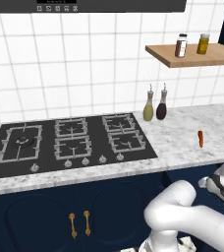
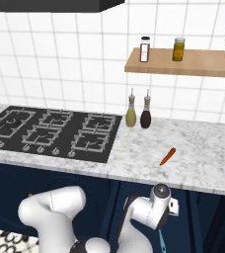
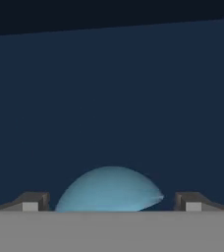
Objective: Pick the ladle from the drawer and place it on the counter.
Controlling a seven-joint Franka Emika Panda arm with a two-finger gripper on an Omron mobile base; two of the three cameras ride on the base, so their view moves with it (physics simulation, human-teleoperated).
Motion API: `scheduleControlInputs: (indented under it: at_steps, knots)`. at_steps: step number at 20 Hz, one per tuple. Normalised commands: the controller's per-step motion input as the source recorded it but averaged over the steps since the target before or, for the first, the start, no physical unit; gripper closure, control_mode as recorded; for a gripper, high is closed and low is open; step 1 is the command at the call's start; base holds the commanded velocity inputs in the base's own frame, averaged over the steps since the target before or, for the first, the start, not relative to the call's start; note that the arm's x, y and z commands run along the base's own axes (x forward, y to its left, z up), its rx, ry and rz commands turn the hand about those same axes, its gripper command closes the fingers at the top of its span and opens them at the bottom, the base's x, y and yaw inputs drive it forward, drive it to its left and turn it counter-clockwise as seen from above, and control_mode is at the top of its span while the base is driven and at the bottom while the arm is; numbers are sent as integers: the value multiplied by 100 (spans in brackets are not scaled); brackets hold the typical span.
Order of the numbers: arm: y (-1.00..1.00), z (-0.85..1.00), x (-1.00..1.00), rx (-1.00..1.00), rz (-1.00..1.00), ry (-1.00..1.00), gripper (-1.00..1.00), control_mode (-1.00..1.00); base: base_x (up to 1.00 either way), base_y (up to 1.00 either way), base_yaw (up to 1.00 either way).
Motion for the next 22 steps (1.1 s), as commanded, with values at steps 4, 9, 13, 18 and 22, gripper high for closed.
scheduleControlInputs:
  at_steps: [4, 9, 13, 18, 22]
  knots:
    - [-25, -8, 10, 0, 0, 0, -100, -100, 0, 0, 0]
    - [-8, -23, 3, 0, 0, 0, -100, -100, 0, 0, 0]
    - [0, -25, 0, 0, 0, 0, -100, -100, 0, 0, 0]
    - [0, -13, 0, 0, 0, 1, 100, -100, 0, 0, 0]
    - [0, 0, 0, 0, 0, 0, 100, -100, 0, 0, 0]
